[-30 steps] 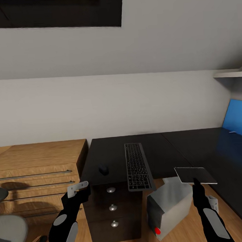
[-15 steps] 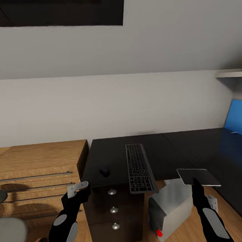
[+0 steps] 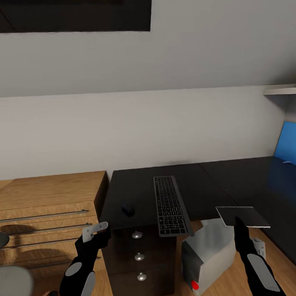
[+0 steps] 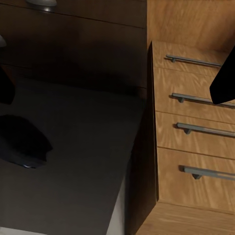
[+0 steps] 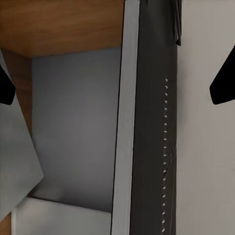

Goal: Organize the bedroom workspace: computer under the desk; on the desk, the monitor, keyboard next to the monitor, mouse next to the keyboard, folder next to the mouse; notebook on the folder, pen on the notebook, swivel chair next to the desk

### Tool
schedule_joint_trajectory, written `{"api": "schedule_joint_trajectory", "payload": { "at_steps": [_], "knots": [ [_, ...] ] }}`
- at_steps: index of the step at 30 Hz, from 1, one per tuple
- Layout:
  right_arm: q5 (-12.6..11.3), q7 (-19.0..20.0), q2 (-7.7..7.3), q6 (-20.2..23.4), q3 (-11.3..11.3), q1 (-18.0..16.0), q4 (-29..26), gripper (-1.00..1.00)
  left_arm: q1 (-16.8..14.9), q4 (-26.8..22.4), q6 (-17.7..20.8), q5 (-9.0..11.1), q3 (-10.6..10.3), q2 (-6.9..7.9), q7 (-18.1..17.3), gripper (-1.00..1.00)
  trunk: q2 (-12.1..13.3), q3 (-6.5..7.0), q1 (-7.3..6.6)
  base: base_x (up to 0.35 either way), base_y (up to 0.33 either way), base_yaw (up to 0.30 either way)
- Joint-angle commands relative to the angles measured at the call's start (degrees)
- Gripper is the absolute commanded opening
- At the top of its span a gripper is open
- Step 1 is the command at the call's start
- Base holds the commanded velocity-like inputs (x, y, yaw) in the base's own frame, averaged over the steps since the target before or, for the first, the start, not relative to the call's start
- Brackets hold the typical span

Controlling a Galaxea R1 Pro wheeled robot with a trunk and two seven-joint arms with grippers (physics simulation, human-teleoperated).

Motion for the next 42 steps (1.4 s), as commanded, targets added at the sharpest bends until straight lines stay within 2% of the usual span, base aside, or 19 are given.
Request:
{"api": "schedule_joint_trajectory", "payload": {
  "at_steps": [1, 22, 23, 42],
  "knots": [
    [-0.6, 0.2, 0.0, -0.2, 0.1, 0.0, 0.0, 1.0, 0.0, -0.1, 0.2, 0.6, -0.1, 0.01, 0.5, 1.0, 0.0, -0.06, -0.01, 0.0, 0.0, 0.0],
    [-0.6, -0.1, -0.05, -0.2, 0.9, 0.0, -0.1, 1.0, 0.0, -0.1, 0.2, 0.6, -0.1, 0.01, 0.5, 1.0, 0.0, -0.06, -0.01, 0.0, 0.0, 0.0],
    [-0.6, -0.1, -0.05, -0.2, 0.9, 0.0, -0.1, -1.0, 0.0, -0.1, 0.2, 0.6, -0.1, 0.01, 0.5, 1.0, 0.0, -0.06, -0.01, 0.0, 0.0, 0.0],
    [-0.5, 0.0, 0.09, -0.2, 0.9, 0.0, -0.1, -1.0, 0.0, -0.1, 0.2, 0.6, -0.1, 0.01, 0.5, 1.0, 0.0, -0.06, -0.01, 0.0, 0.0, 0.0]
  ]
}}
